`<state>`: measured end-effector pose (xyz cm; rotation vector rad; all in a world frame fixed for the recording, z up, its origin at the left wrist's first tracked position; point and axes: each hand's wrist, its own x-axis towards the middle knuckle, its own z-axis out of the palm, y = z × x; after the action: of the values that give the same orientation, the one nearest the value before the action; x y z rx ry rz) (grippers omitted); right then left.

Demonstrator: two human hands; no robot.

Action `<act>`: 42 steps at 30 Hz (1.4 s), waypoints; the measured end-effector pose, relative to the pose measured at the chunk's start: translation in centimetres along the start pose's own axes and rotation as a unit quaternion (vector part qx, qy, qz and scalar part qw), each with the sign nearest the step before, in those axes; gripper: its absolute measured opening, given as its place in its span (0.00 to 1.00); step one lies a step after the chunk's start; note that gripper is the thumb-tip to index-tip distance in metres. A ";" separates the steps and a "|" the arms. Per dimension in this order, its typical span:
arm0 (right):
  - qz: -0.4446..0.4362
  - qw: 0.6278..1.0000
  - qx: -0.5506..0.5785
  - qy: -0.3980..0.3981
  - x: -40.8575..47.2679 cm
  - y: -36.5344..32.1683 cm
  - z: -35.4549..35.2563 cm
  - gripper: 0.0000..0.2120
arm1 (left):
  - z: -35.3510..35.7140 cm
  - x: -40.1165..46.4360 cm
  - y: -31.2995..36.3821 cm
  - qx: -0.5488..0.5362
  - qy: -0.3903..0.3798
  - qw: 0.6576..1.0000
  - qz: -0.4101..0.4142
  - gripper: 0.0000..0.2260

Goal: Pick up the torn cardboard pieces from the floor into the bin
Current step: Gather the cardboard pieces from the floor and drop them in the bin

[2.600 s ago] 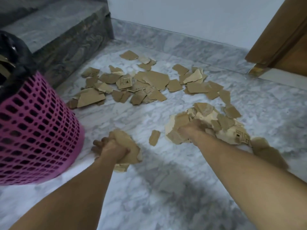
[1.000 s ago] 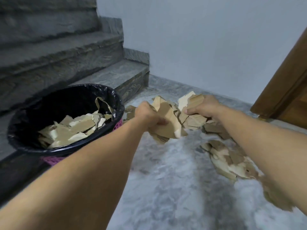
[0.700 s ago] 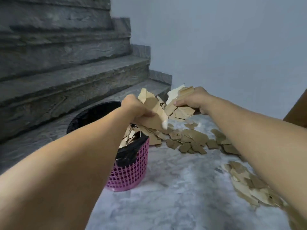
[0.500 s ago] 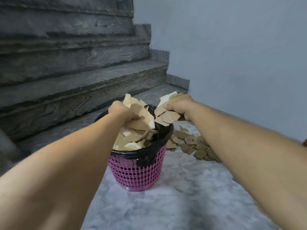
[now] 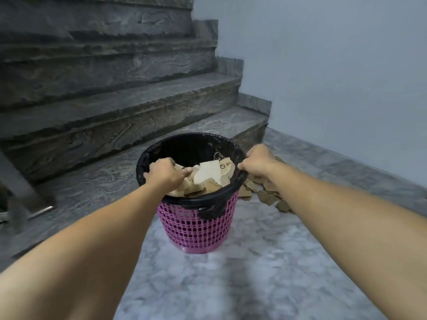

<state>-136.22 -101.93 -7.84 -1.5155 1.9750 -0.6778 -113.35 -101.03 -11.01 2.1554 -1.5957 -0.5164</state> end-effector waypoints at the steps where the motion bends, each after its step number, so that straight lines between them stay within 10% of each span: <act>1: 0.027 0.999 0.014 -0.020 -0.3 0.3 -0.1 0.10 | 0.3 0.0 0.2 0.068 0.036 0.997 -0.009 0.28; 9: 0.149 0.946 0.260 -0.124 -2.0 2.0 1.8 0.06 | 1.6 0.3 0.1 -0.039 0.126 0.973 -0.191 0.28; 16: 0.189 0.943 0.274 -0.019 -2.5 7.6 -3.4 0.08 | 4.7 -1.0 1.8 -0.099 0.044 0.987 -0.120 0.26; 24: 0.223 0.908 0.327 0.134 -2.6 14.7 -9.9 0.05 | 8.9 -4.2 8.9 -0.176 -0.144 0.973 0.049 0.58; 32: 0.175 0.959 0.221 0.042 -4.4 17.2 -13.2 0.12 | 11.8 -5.7 12.5 -0.031 -0.100 0.989 0.107 0.64; 37: 0.203 0.963 0.175 0.040 -7.2 18.1 -15.9 0.12 | 12.1 -6.8 14.3 0.109 0.007 0.957 0.270 0.48; 42: 0.246 0.961 0.121 0.042 -11.2 20.2 -20.1 0.06 | 13.8 -11.2 19.2 0.128 -0.042 0.909 0.395 0.35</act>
<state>-161.75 -85.19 -5.78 -0.8148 2.1256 -0.7390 -139.16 -96.74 -11.99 1.4331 -2.4827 -0.1381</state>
